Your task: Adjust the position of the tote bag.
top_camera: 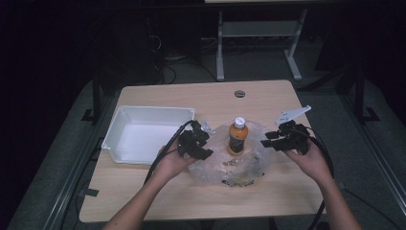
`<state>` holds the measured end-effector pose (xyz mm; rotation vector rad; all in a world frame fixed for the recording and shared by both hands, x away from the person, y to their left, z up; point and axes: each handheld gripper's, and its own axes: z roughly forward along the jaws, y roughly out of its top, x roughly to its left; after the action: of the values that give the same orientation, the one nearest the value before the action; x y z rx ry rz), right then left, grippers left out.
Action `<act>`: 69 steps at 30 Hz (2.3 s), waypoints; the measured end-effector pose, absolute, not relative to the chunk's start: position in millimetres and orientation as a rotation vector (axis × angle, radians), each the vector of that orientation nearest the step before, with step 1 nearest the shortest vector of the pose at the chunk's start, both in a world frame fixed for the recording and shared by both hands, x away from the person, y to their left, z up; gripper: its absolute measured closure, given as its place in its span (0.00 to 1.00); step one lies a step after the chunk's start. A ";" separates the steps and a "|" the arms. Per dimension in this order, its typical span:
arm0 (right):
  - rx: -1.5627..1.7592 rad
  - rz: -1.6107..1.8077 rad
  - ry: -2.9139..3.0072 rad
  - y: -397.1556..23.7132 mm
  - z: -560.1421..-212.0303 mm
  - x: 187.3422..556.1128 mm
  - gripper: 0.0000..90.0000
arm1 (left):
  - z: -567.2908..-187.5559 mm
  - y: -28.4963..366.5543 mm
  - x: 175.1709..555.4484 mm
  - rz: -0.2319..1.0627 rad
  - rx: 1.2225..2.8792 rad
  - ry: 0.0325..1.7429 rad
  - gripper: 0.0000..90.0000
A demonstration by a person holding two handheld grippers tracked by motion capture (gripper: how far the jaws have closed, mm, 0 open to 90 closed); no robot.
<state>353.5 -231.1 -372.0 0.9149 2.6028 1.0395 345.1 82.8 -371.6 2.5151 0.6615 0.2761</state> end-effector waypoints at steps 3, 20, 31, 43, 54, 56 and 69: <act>0.868 1.088 2.623 -227.2 -368.9 338.7 0.68 | -369.4 84.3 338.4 0.269 2.504 0.635 0.64; 0.723 1.086 2.883 -199.0 -415.7 301.7 0.93 | -401.9 84.4 300.9 0.166 2.529 0.541 0.83; 0.748 1.002 2.946 -193.9 -444.4 303.0 1.00 | -427.6 84.3 296.0 0.129 2.560 0.550 0.84; 0.779 0.942 2.957 -200.6 -456.9 307.2 1.00 | -438.8 82.1 293.9 0.103 2.571 0.544 0.83; 0.814 1.073 2.884 -207.2 -443.0 301.7 0.86 | -404.0 100.0 295.1 0.099 2.473 0.552 0.78; 0.815 1.082 2.868 -209.0 -440.9 301.3 0.85 | -394.8 104.5 295.2 0.105 2.454 0.550 0.77; 0.830 1.125 2.811 -216.7 -432.7 298.0 0.80 | -370.2 135.9 308.4 0.158 2.408 0.614 0.74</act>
<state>298.0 -216.7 -432.7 0.8298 2.8112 1.1250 308.4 135.9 -370.2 2.4078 0.6136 0.1584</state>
